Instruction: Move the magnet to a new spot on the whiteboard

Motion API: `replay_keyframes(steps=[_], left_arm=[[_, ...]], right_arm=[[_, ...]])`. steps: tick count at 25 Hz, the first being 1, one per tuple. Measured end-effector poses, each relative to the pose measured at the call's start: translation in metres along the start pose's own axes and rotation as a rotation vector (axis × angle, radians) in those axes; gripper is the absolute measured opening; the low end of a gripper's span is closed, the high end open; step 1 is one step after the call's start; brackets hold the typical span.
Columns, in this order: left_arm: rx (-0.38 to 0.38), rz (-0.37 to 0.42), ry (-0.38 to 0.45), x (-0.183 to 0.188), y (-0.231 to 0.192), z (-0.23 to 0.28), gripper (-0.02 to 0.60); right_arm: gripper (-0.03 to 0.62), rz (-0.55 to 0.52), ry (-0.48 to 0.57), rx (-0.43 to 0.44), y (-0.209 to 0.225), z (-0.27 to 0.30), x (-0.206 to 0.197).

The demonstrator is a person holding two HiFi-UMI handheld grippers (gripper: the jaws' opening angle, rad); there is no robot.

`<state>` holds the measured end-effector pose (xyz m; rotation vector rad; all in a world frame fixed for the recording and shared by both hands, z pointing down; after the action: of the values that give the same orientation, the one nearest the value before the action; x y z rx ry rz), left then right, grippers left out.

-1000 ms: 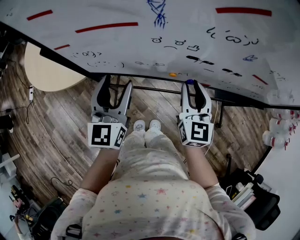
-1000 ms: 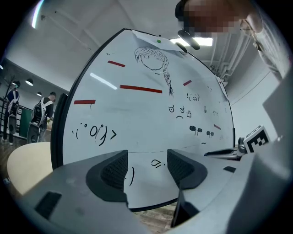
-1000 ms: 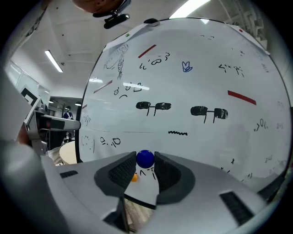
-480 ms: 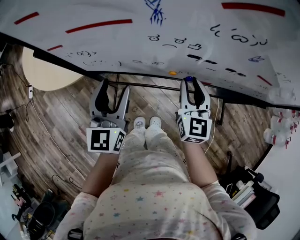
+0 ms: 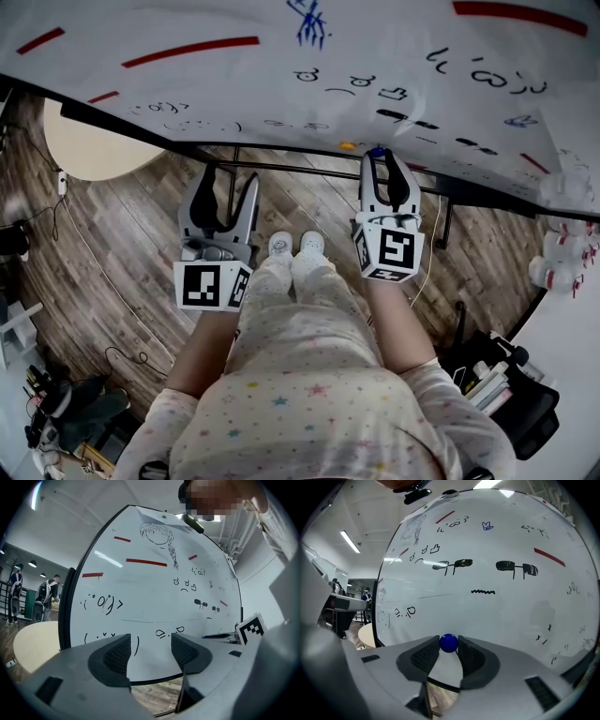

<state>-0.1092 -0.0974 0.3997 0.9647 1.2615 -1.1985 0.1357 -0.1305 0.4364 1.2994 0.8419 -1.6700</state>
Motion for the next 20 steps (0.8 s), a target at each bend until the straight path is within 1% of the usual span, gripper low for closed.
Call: replay_keyframes(steps=[10, 20], left_arm=[[-0.001, 0.007, -0.009, -0.0021, 0.0001, -0.0027, 0.250], [-0.007, 0.004, -0.011, -0.0029, -0.0024, 0.0009, 0.250]], right_arm=[[0.123, 0.006, -0.005, -0.005, 0.0029, 0.0065, -0.0023], [0.123, -0.024, -0.010, -0.029, 0.0018, 0.0069, -0.0028]])
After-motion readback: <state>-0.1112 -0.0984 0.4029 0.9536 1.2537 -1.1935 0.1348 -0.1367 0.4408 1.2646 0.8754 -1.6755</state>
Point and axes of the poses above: the fingertips, and each gripper's own axes: z forward along the fingers, y to its right, x out of its top, the point moved 4 cm from there along -z, backward along the fingers, and after that the axes turned 12 degrees about x, right-handed, at the moved point
